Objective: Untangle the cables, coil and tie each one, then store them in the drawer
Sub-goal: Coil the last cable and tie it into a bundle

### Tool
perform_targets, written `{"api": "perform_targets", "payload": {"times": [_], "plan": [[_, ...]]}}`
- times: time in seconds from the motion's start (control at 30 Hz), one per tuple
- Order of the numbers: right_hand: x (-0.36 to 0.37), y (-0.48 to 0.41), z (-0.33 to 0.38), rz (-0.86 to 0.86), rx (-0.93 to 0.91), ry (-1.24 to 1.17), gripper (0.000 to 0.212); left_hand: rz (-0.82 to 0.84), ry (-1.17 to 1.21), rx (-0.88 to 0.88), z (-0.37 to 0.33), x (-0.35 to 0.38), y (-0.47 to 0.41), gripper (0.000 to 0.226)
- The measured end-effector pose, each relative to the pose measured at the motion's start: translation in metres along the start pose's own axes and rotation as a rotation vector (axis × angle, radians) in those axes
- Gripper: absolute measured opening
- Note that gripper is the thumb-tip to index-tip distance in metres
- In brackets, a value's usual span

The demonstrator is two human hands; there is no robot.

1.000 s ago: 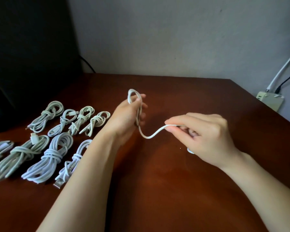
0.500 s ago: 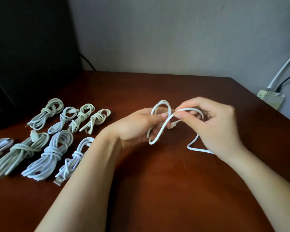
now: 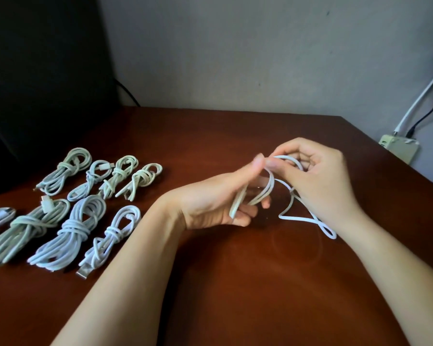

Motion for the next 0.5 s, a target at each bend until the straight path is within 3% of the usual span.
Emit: {"api": "perform_targets", "payload": {"times": [0.1, 0.2, 0.33, 0.5], "plan": [[0.0003, -0.0003, -0.0002, -0.009, -0.006, 0.005, 0.009, 0.061, -0.070, 0.056, -0.0008, 0.0009, 0.0041, 0.031], [0.0015, 0.0004, -0.0028, -0.005, -0.026, 0.064, 0.009, 0.050, 0.011, 0.062, 0.0011, -0.0002, 0.0028, 0.034], [0.0027, 0.0022, -0.0018, -0.003, -0.183, 0.363, 0.013, 0.026, 0.039, 0.084, 0.0013, -0.0017, 0.0027, 0.029], [0.0038, 0.0038, -0.0053, 0.131, -0.253, 0.509, 0.028, -0.019, 0.034, 0.110, -0.0014, -0.0044, 0.0042, 0.029]]}}
Point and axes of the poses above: each hand's wrist, its own y-axis away from the middle knuckle, its own x-axis out of the palm, z = x × y, the point moved 3 cm from there along -y, towards the middle knuckle, and after that the axes turned 6 degrees about z, right-handed, at the moved point
